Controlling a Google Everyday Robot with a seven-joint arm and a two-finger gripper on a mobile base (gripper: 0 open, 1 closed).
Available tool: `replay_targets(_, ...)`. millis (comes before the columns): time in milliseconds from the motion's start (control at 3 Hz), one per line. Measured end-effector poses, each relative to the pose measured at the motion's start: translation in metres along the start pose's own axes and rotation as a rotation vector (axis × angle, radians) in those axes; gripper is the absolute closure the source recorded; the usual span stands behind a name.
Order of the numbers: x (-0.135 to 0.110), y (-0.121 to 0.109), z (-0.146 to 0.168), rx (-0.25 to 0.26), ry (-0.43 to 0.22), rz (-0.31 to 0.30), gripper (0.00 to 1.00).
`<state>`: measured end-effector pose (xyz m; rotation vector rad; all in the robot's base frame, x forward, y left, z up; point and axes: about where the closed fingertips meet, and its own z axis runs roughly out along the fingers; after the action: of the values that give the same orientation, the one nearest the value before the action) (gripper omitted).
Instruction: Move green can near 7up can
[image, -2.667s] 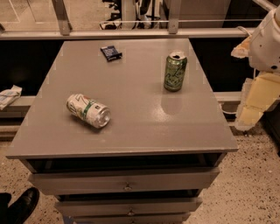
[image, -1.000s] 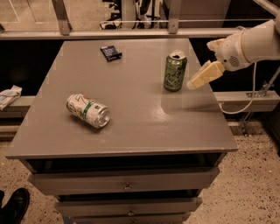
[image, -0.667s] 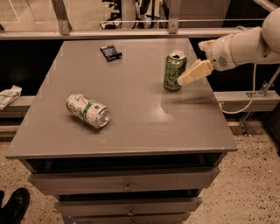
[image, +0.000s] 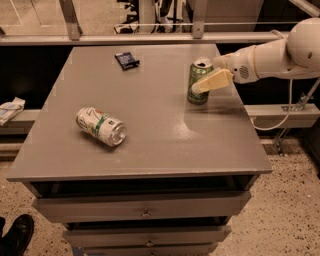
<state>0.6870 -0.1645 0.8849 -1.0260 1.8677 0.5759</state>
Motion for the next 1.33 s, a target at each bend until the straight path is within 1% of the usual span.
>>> replay_targets(333,-0.004,0.017,0.002,-0.067,-0.037,0.061,0.47)
replay_targets(667,-0.01,0.029,-0.002,-0.098,-0.067,0.074,0.7)
replay_targets(1000,-0.031,0.052,-0.014,-0.124,-0.13,0.034,0.92)
replay_targets(1333,-0.057,0.089,-0.02,-0.14,-0.188,-0.068,1.0)
